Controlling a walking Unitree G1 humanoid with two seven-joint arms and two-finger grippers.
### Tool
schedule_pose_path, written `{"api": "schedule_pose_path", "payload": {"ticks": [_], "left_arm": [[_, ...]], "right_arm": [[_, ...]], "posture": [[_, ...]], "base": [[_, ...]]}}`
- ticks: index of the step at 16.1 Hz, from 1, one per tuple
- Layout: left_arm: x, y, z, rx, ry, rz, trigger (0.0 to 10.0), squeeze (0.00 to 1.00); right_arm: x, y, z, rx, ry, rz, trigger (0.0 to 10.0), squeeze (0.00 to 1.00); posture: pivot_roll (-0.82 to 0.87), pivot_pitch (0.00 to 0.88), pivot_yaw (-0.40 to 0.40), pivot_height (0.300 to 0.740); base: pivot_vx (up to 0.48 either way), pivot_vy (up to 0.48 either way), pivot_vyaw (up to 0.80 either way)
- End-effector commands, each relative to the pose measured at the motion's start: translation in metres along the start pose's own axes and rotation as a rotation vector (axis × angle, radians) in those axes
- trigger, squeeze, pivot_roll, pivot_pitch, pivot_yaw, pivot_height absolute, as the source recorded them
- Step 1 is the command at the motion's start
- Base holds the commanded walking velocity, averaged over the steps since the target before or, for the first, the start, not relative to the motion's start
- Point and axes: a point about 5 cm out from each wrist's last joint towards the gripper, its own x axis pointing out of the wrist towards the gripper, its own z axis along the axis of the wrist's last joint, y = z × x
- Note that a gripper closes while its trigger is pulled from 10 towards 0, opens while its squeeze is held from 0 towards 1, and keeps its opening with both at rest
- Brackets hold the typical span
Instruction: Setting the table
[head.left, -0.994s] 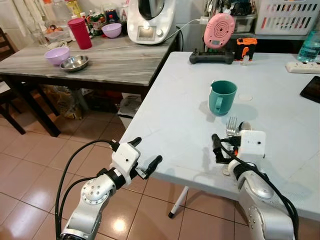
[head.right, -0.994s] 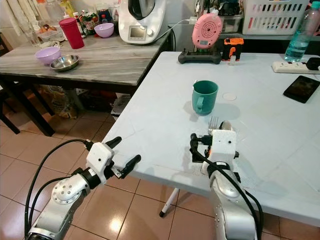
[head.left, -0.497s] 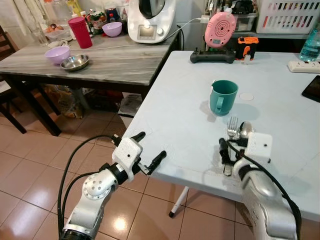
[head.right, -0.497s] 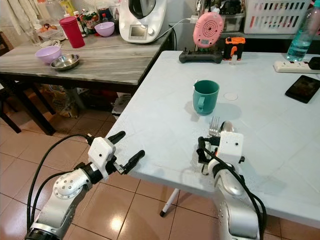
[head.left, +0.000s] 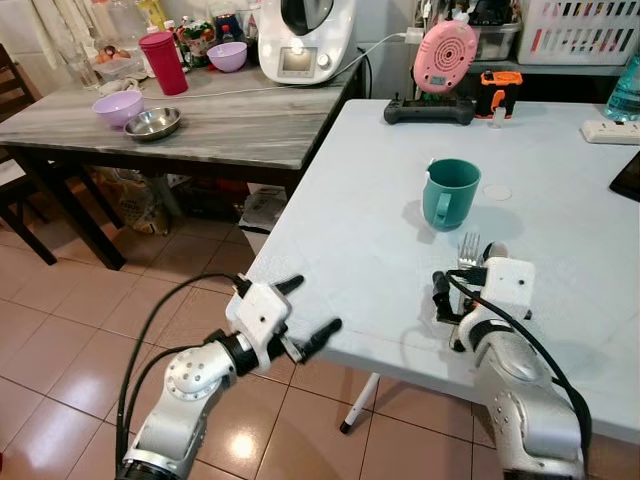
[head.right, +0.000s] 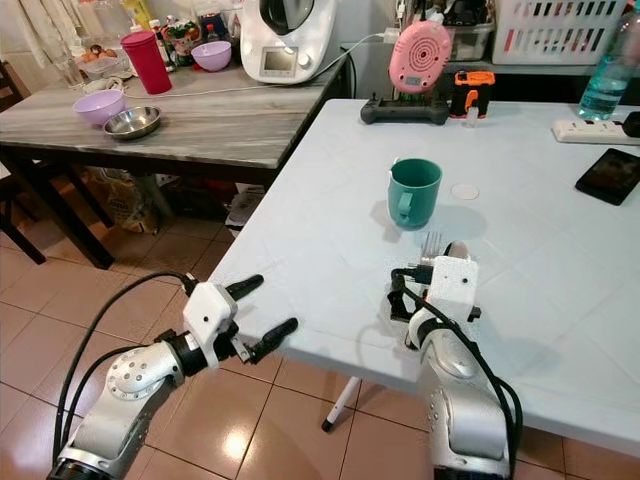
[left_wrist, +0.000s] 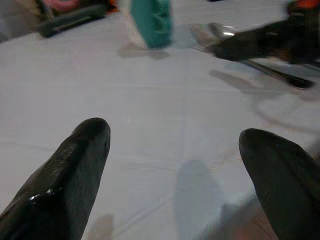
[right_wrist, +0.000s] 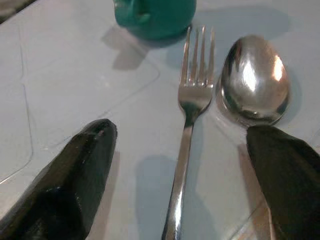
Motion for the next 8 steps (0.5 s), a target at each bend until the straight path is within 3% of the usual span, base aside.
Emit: {"api": "schedule_pose_path", "payload": {"ticks": [1, 8], "left_arm": [[-0.002, -0.002, 0.000, 0.006, 0.008, -0.027, 10.0, 0.00], [0.001, -0.002, 0.000, 0.009, 0.007, -0.022, 10.0, 0.00]], "right_arm": [[0.002, 0.006, -0.002, -0.005, 0.029, 0.007, 0.0, 0.00], [0.013, 0.007, 0.000, -0.078, 0.090, -0.008, 0.0, 0.00]], "posture": [[-0.35, 0.034, 0.123, 0.740], [-0.34, 0.034, 0.113, 0.740]], "base": [[0.000, 0.000, 0.00], [0.000, 0.000, 0.00]]}}
